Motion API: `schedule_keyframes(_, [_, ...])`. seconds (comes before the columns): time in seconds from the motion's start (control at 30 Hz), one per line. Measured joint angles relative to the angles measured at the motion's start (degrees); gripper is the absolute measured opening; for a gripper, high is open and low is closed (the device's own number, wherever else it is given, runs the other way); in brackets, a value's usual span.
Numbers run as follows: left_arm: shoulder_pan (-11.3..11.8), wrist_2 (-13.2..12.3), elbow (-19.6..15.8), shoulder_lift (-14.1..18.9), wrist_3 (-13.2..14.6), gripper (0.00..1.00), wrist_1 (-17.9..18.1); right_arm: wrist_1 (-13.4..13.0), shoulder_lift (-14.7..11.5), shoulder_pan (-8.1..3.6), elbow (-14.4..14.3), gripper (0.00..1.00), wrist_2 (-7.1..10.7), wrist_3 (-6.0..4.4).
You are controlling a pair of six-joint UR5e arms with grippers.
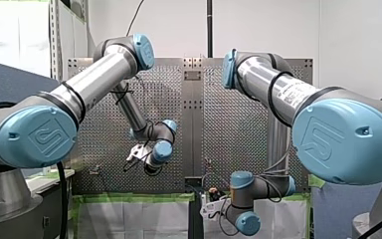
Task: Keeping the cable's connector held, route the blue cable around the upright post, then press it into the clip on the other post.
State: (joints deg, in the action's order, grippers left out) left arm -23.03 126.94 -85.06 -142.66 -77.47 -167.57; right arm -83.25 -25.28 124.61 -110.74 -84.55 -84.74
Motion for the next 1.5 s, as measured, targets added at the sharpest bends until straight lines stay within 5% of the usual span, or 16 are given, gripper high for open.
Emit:
schedule_keyframes(0.6, [-1.13, -7.20, 0.00, -1.59, -2.94, 1.00, -4.83, -0.63, -0.05, -0.02, -0.02, 0.00, 3.54, -0.31])
schedule_keyframes(0.9, [-2.39, -11.51, 0.00, -3.82, -6.56, 1.00, -2.94, -0.77, -0.16, -0.02, 0.02, 0.00, 5.50, -0.85])
schedule_keyframes(1.5, [-2.82, -20.55, 0.00, -3.89, -13.69, 1.00, -1.85, -1.23, -0.32, -0.05, 0.04, 0.00, 5.28, -2.33])
